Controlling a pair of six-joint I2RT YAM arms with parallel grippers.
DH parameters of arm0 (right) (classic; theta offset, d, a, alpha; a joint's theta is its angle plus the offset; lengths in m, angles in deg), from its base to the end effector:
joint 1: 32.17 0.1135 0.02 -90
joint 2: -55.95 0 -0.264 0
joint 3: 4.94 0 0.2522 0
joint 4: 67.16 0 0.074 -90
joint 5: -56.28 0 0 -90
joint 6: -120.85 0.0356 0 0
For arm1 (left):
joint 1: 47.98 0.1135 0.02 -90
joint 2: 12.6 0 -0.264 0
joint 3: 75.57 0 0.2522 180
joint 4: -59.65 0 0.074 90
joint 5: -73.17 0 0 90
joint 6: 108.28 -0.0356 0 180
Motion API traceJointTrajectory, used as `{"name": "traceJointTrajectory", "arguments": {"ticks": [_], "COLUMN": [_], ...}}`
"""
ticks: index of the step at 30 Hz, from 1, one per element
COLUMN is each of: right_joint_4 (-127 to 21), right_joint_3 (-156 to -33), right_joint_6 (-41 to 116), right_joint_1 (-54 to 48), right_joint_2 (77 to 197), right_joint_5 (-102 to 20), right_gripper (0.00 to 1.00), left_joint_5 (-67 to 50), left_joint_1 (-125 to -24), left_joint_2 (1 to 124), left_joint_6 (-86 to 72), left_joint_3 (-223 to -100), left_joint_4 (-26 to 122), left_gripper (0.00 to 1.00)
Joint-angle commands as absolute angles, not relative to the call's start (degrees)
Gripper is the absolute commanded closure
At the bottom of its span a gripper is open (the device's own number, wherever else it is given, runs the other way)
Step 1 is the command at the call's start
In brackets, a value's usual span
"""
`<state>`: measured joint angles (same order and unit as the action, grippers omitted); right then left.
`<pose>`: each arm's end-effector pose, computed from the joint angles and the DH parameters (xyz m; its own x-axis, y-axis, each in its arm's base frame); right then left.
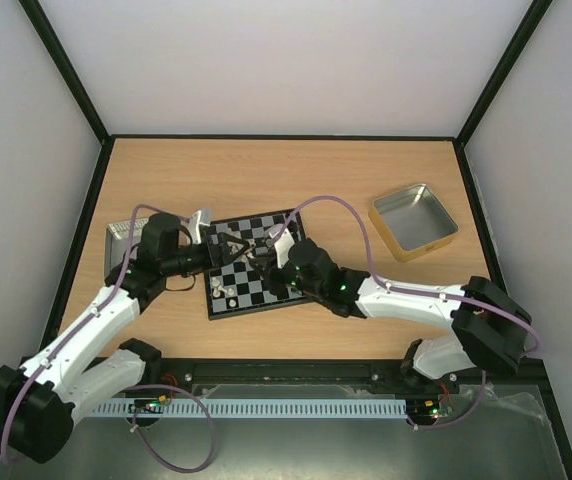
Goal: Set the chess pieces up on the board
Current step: Pick up the chess piece from the chessboard, then place the chess piece on the chessboard.
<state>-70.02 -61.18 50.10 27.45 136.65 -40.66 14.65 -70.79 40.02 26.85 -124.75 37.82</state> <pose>0.1523 0.2684 0.2294 -0.4768 -0.1663 -0.8631 -0.8007 0.4872 0.3485 0.1825 -0.0969 0.2636 -0.8204 -0.3106 -0.4800 0.2615 0.5427 -0.7982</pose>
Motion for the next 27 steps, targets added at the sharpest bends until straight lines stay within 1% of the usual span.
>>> {"name": "traceJointTrajectory", "arguments": {"ticks": [1,6,9,14,17,19,21,23,25,27], "right_joint_4": [-79.0,-80.2,-80.2,-80.1,-80.1,-80.0,-80.0,-79.9,-79.4,-77.8], "right_joint_3": [-58.4,-57.1,-57.2,-57.4,-57.5,-57.6,-57.7,-57.8,-57.9,-58.5], "right_joint_6": [46.3,45.7,45.8,45.9,46.1,46.3,46.6,46.9,47.5,48.6], "right_joint_1": [27.2,27.2,27.1,27.1,27.2,27.2,27.2,27.1,27.1,27.1], "right_joint_2": [133.7,132.0,132.0,132.5,132.7,132.9,133.1,133.3,133.5,133.8], "right_joint_5": [-44.0,-45.1,-45.6,-46.0,-45.7,-45.4,-45.1,-44.9,-44.4,-43.2], "right_gripper": [0.91,0.90,0.90,0.90,0.90,0.90,0.90,0.90,0.86,0.72], "left_joint_5": [24.7,28.0,28.1,30.5,30.5,30.8,30.9,30.8,30.1,26.8], "left_joint_1": [-70.4,-70.5,-70.5,-70.7,-70.9,-70.9,-70.9,-70.9,-70.9,-70.9], "left_joint_2": [41.0,42.4,43.4,45.1,45.6,45.8,45.8,45.7,45.4,44.9], "left_joint_6": [26.0,27.1,27.4,29.7,29.2,28.9,28.8,28.7,28.5,27.5], "left_joint_3": [-126.4,-125.4,-125.1,-123.6,-123.2,-123.0,-122.9,-122.7,-122.7,-123.2], "left_joint_4": [40.3,43.1,43.9,47.9,47.4,47.3,47.2,47.2,46.9,44.4], "left_gripper": [0.25,0.46,0.54,0.72,0.77,0.83,0.86,0.91,0.96,0.97]}}
